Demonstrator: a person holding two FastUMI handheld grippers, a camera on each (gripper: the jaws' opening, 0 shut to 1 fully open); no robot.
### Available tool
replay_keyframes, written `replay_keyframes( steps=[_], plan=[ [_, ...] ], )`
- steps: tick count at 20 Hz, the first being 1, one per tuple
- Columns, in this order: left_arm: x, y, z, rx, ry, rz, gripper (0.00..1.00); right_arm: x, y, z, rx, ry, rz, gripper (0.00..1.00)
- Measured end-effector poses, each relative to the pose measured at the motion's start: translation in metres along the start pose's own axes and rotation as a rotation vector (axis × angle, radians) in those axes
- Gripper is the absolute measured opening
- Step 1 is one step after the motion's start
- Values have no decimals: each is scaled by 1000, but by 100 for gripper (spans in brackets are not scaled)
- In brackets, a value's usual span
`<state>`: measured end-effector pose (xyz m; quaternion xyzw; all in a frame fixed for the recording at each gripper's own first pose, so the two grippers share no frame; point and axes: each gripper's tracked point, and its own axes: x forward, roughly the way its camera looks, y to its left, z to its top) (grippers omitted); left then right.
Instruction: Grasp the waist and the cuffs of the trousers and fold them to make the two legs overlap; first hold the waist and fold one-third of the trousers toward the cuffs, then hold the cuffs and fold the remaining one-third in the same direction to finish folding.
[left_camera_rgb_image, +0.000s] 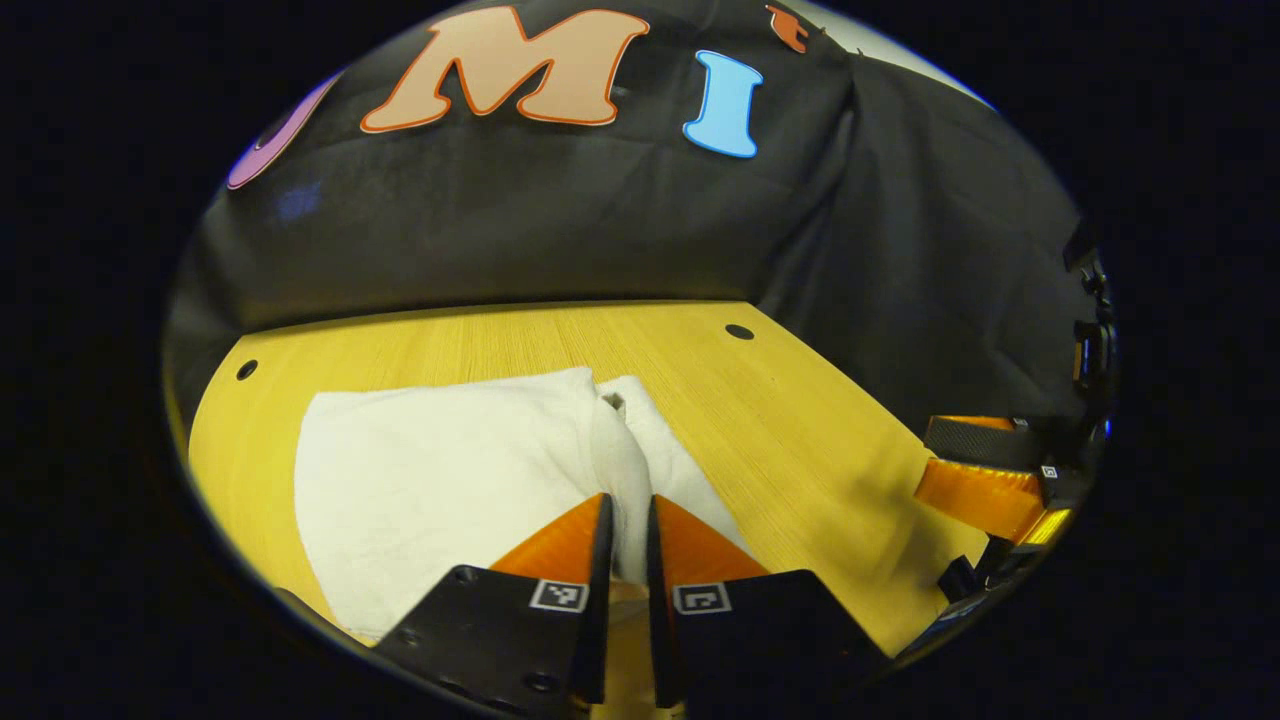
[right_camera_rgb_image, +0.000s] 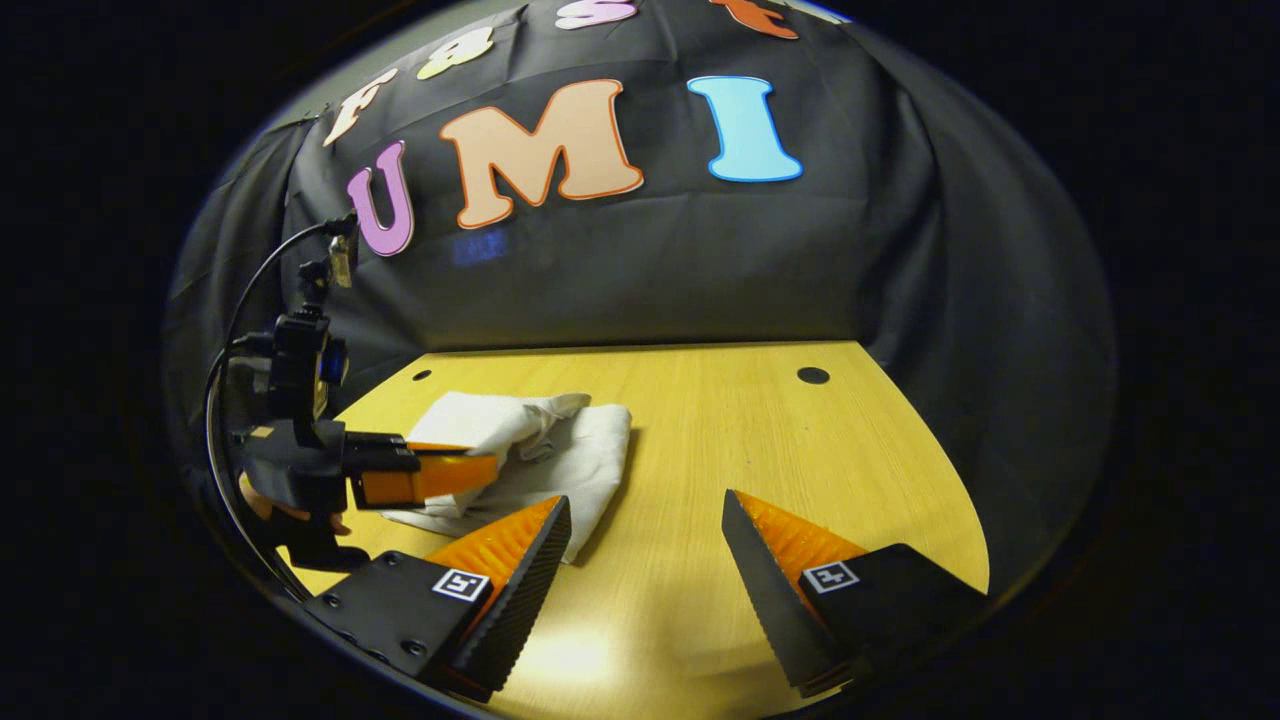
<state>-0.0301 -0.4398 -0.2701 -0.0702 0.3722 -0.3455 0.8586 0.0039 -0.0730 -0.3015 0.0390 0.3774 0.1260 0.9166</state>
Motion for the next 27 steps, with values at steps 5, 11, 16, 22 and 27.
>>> replay_keyframes(
  steps=[5,11,16,22,27],
  plan=[
    [-66,30,47,76,-174,118,98,-2,40,50,-13,-115,44,97],
    [-172,106,110,123,-353,343,95,-20,104,118,-69,-280,73,98],
    [-222,155,153,144,-444,463,95,-45,151,175,-57,-430,65,97],
    [-281,189,173,187,-545,583,94,-69,176,196,-45,-518,27,97],
    [-302,198,180,199,-590,592,96,-78,202,190,-81,-513,35,97]
  ],
)
